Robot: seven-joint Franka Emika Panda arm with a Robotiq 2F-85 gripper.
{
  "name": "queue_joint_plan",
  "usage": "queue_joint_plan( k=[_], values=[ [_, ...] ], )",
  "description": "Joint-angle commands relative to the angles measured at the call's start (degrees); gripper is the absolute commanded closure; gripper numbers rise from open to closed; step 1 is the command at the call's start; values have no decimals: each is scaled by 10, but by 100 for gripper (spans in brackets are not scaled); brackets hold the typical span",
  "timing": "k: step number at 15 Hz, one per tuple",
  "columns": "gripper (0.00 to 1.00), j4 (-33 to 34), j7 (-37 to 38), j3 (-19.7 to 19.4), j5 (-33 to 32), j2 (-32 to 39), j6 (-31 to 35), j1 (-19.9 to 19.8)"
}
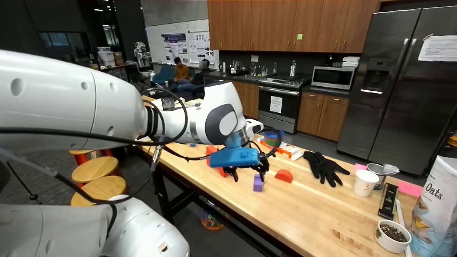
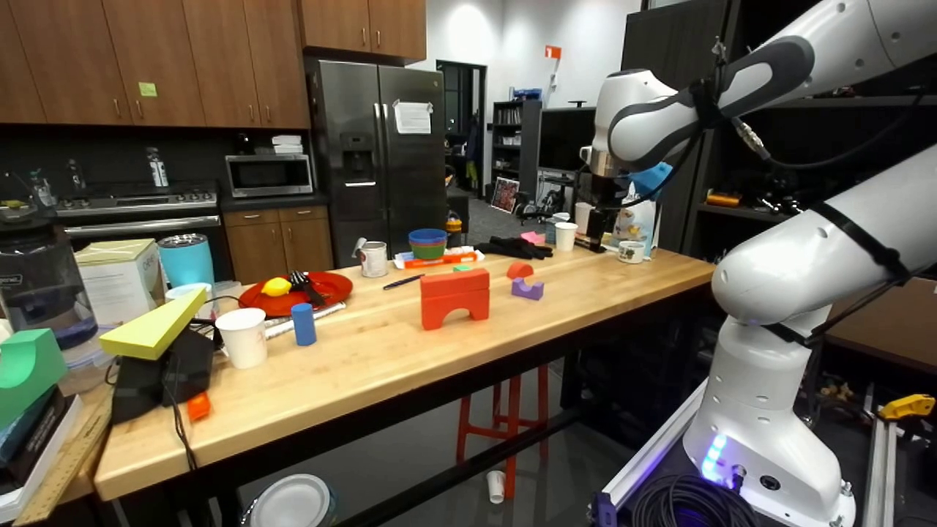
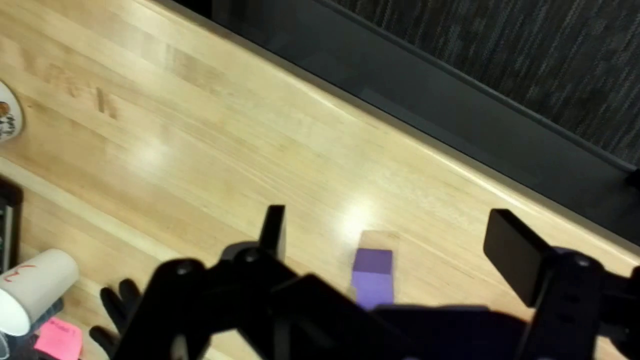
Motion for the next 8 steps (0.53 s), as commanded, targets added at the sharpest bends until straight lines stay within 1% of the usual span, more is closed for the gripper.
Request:
queue_joint_plan(
  k=[1,3,6,7,8],
  values=[
    [0,2,-89,-73,-69,23,33,-50],
    [0,7,-142,-123,-93,43,71,-66],
    [0,19,-227,-186,-91,82,148,-58],
    [0,23,-257,-198,-85,94,171,-55],
    [0,10,-224,-164,-73,63,134,-76]
  ],
)
